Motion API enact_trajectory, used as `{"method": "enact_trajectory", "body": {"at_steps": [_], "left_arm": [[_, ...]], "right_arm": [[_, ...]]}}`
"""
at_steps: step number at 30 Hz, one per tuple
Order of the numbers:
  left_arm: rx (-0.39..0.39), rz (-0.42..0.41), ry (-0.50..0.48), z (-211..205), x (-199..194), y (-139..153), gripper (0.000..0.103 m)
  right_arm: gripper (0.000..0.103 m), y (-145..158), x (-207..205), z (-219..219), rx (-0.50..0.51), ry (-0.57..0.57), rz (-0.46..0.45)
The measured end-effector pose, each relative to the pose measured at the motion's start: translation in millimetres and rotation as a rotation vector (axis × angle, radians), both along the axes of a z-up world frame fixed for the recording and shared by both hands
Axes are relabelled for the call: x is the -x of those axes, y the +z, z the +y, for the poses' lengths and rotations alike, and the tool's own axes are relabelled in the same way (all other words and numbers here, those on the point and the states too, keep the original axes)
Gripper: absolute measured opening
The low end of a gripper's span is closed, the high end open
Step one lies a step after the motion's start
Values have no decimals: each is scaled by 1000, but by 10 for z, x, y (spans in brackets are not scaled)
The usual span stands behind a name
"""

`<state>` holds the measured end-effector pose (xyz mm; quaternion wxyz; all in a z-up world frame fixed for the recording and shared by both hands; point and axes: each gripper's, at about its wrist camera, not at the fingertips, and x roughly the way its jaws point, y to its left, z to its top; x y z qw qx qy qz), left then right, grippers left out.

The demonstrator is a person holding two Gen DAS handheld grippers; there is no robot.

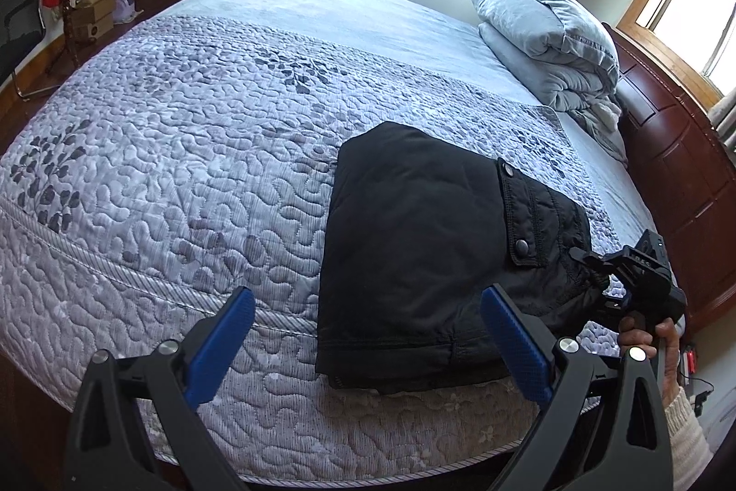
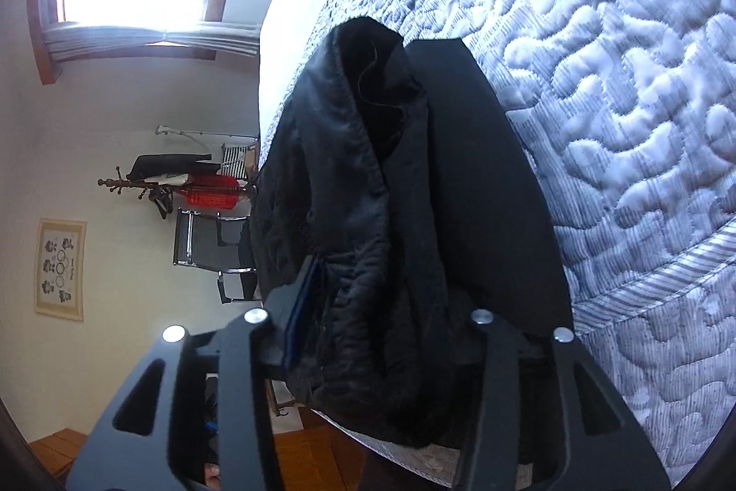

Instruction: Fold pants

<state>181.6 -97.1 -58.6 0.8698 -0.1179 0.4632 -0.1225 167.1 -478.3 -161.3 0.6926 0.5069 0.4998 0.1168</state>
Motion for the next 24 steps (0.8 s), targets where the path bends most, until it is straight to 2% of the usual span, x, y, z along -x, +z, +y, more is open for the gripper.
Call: {"method": "enact_trajectory", "body": {"at_steps": [2, 7, 8, 10, 11, 12, 18, 24], "left_arm": [[-4, 4, -1, -3, -6, -15, 99], [-11, 19, -1, -25, -9, -67, 99], [-12, 23, -2, -36, -8, -80, 99], [-13, 28, -5, -59, -7, -98, 99], [-13, 29, -7, -70, -4, -102, 99], [-14, 31, -11, -89, 1, -109, 99], [-17, 29, -24, -139, 8, -93, 99], [-17, 41, -12, -83, -34, -132, 99]], "right_arm": [[57, 54, 50, -49, 0, 5, -9], [60, 129, 255, -208, 16, 5, -21], [59, 128, 281, -223, 14, 9, -22], [45, 139, 332, -223, 26, 28, -33], [34, 137, 342, -216, 41, 38, -28], [30, 138, 337, -204, 40, 47, -29], [26, 252, 330, -142, 77, 67, -53], [26, 81, 444, -200, 93, 63, -12]]}}
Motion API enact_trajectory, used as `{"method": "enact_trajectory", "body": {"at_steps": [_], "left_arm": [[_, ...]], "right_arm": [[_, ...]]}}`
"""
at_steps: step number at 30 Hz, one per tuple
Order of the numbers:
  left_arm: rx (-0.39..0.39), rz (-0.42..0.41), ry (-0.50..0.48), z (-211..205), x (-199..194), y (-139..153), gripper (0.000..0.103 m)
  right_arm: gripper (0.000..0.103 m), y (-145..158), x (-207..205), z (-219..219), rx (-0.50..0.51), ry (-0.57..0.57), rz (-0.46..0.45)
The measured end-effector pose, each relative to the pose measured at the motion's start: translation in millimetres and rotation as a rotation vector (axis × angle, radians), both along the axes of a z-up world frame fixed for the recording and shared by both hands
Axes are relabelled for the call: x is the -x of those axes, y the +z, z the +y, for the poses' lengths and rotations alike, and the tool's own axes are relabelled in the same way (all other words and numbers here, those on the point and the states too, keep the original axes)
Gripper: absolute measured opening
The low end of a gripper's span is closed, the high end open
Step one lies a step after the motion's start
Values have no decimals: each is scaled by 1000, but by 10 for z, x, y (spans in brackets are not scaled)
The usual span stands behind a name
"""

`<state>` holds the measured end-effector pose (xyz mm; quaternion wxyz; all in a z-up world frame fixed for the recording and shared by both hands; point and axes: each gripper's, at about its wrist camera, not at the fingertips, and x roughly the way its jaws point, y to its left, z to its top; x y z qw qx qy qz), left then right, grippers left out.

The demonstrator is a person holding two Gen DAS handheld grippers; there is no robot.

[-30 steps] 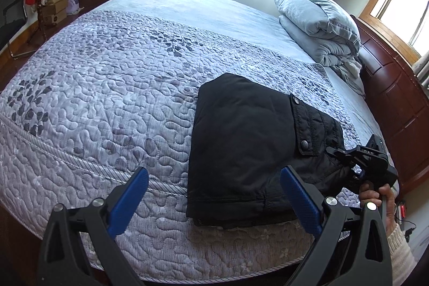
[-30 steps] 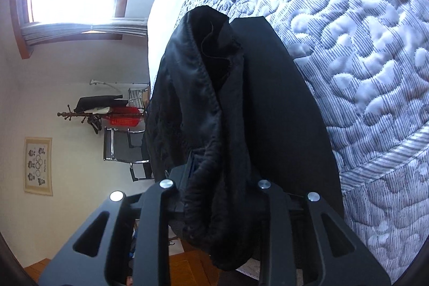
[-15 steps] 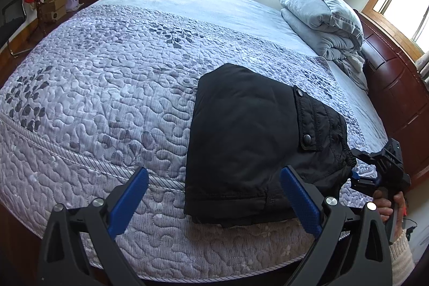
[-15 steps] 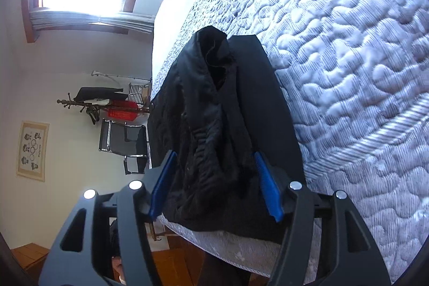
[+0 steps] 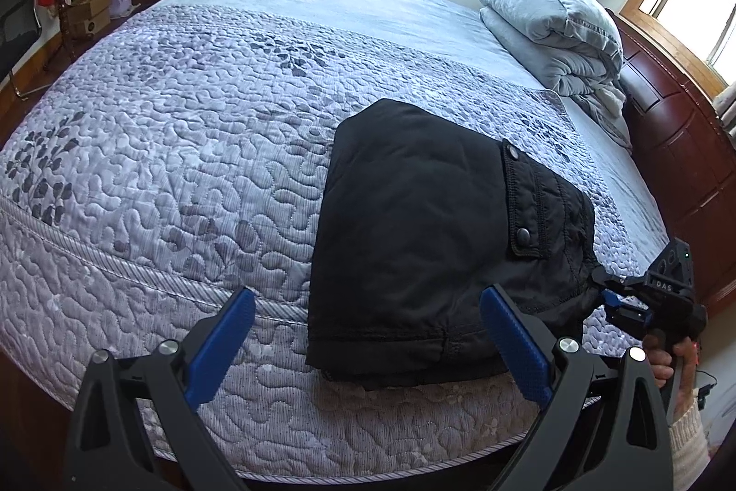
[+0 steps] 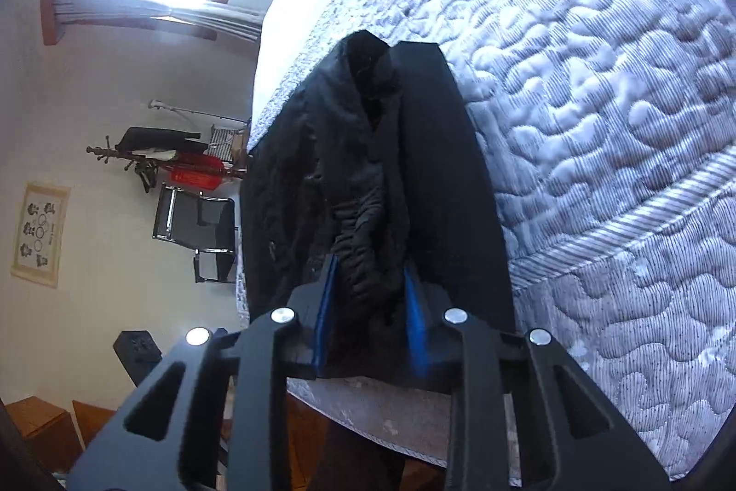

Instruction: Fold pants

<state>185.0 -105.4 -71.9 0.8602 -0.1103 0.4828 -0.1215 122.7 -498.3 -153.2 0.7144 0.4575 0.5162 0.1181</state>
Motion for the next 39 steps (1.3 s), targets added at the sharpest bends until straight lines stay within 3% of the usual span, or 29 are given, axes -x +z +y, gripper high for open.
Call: {"method": "enact_trajectory", "body": {"at_steps": [13, 14, 22, 27, 31, 39], "left_arm": [[12, 5, 11, 51, -42, 6, 99], [14, 1, 8, 44, -39, 23, 99], [-7, -60, -34, -50, 34, 258, 99], [-22, -105, -71, -117, 86, 400, 99], [-29, -129, -89, -160, 107, 477, 99], [-63, -117, -124, -192, 23, 403, 99]], "right_arm": [[28, 27, 29, 59, -11, -5, 5], [33, 42, 25, 65, -11, -2, 3], [41, 335, 87, 68, 63, 43, -32], [58, 561, 155, -60, 76, 25, -82], [63, 712, 183, -172, 85, 7, -114], [70, 690, 181, -250, 147, 31, -103]]}}
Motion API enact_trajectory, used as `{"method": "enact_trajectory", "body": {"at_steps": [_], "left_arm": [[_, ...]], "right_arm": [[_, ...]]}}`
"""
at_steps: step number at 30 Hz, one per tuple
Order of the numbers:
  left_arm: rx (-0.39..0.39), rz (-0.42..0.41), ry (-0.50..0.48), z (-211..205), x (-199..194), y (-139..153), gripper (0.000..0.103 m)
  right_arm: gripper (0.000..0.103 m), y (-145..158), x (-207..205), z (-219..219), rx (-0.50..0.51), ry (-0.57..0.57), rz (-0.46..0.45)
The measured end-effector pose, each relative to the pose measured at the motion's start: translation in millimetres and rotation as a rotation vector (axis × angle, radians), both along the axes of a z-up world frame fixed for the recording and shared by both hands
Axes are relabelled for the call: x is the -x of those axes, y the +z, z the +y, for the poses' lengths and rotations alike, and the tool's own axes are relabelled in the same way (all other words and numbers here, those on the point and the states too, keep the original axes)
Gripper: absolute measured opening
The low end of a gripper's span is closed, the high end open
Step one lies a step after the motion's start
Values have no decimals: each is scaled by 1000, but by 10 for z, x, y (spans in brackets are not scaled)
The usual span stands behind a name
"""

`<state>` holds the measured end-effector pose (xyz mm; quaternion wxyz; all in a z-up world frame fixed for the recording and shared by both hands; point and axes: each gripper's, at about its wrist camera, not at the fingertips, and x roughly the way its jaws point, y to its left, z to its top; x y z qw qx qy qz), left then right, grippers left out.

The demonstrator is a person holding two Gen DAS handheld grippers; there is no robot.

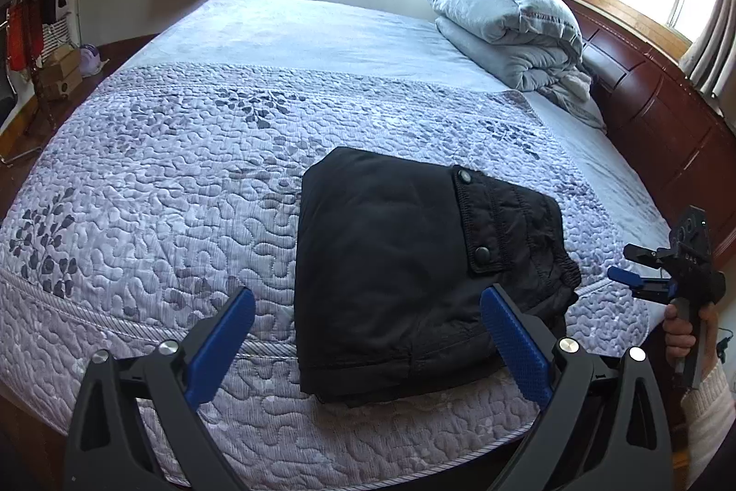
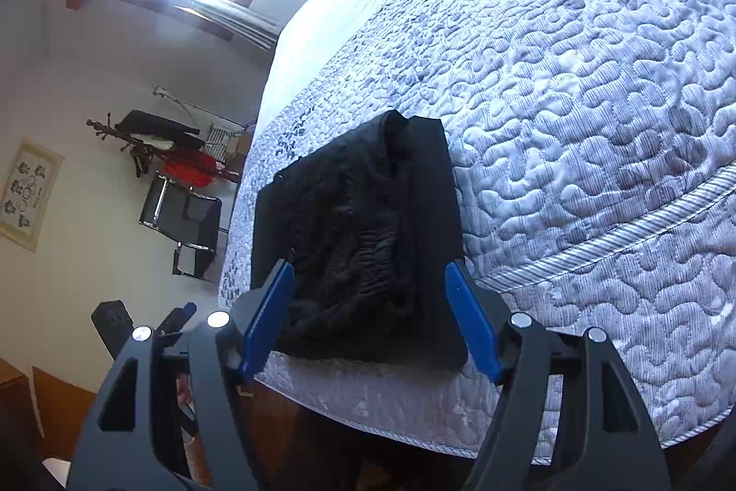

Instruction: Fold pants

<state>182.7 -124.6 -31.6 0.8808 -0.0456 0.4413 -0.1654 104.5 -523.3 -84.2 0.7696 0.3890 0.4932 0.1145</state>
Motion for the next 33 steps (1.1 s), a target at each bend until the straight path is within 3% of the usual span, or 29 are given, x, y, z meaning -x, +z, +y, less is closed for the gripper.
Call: {"method": "enact_trajectory", "body": {"at_steps": [5, 9, 18, 27, 33], "left_arm": [[-14, 43, -9, 11, -157, -171, 99], [37, 158, -30, 104, -367, -398, 99], [305, 419, -72, 509, -715, -887, 99], [520, 661, -132, 609, -1071, -1474, 99], [621, 735, -236, 512, -1220, -1687, 99]], "right_arm": [[71, -172, -35, 47, 4, 20, 31], [72, -314, -97, 84, -7, 32, 53], [73, -404, -150, 129, -21, 59, 51], [74, -431, -156, 90, -24, 64, 54], [76, -464, -139, 49, -25, 63, 65]]}}
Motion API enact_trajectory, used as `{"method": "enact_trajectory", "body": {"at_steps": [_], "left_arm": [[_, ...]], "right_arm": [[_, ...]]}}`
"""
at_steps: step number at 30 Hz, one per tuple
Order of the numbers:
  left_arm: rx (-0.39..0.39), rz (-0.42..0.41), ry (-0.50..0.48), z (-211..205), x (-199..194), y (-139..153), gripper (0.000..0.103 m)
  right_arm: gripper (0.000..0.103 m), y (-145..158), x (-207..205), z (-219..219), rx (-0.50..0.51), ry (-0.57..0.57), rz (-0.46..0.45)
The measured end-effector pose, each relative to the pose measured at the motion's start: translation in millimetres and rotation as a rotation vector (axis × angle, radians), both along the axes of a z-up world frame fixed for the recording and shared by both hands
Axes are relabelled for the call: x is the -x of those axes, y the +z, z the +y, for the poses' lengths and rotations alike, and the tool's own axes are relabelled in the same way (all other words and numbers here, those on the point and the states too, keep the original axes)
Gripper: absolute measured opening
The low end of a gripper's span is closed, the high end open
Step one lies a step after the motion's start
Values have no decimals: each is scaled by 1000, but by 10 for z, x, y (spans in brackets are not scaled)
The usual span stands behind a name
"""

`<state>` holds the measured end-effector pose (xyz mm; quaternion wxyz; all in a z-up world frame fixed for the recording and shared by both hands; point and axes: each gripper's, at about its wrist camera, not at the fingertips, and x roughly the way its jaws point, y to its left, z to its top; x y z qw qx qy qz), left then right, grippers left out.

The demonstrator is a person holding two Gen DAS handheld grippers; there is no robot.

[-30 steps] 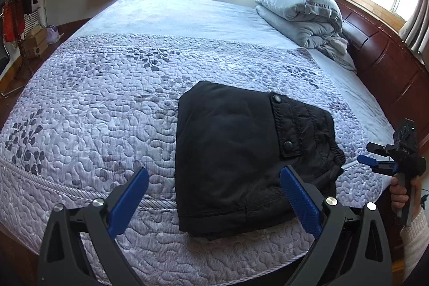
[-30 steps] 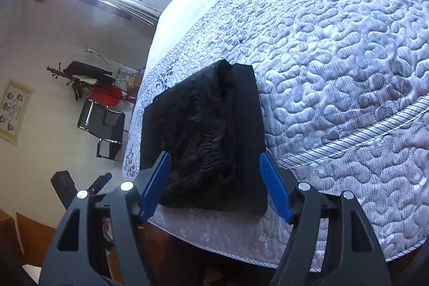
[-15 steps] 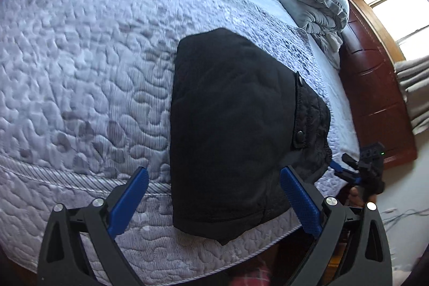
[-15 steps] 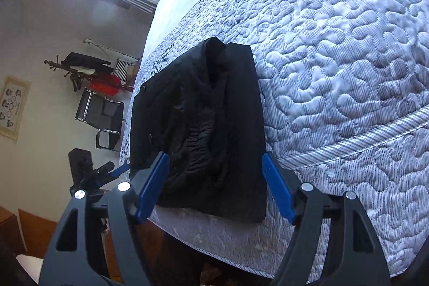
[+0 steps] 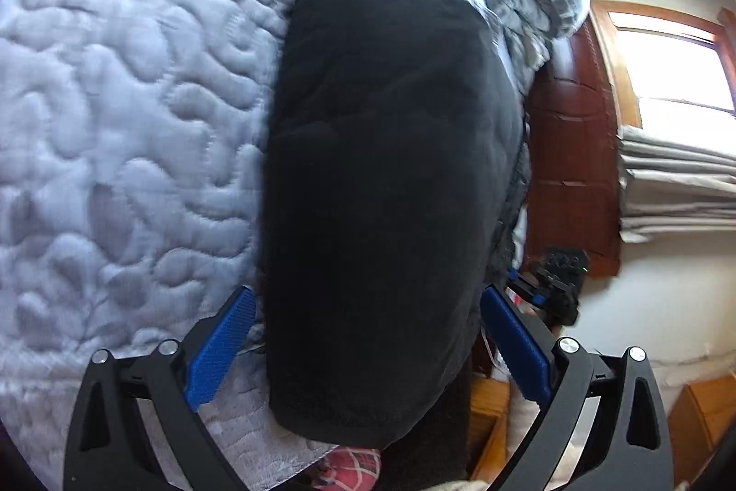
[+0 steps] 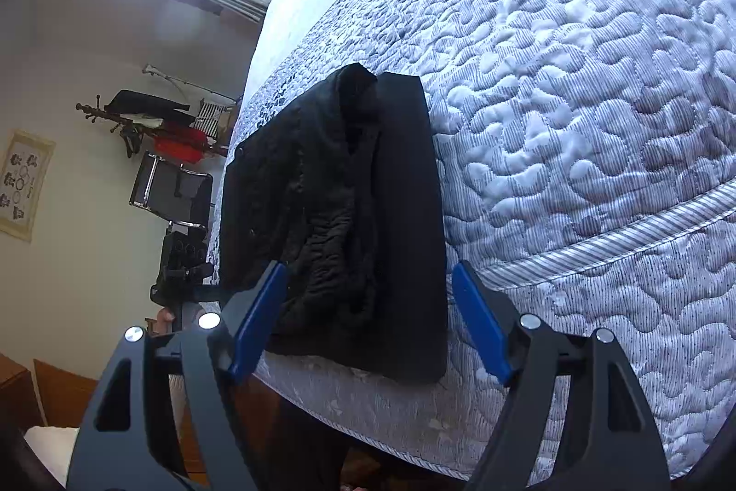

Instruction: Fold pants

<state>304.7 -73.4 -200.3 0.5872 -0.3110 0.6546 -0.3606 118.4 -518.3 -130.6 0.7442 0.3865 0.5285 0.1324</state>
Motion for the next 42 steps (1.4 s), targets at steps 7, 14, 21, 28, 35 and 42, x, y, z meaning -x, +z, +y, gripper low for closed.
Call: {"method": "enact_trajectory", "body": {"at_steps": [7, 14, 21, 28, 35, 42], "left_arm": [[37, 20, -74, -150, -97, -109, 99], [67, 57, -127, -273, -148, -168, 99], [89, 115, -117, -284, -194, -216, 99], [66, 125, -145, -305, -251, -277, 99], [83, 167, -148, -298, -287, -352, 99], [79, 161, -140, -277, -288, -407, 99]], "right_arm": [[77, -62, -37, 3, -15, 11, 9], [81, -165, -127, 15, -74, 32, 16], [82, -281, -172, 7, -120, 38, 30], [86, -395, -182, -118, -247, 29, 31], [89, -529, -308, -129, -309, 88, 72], [89, -760, -428, -132, -367, 118, 131]]}}
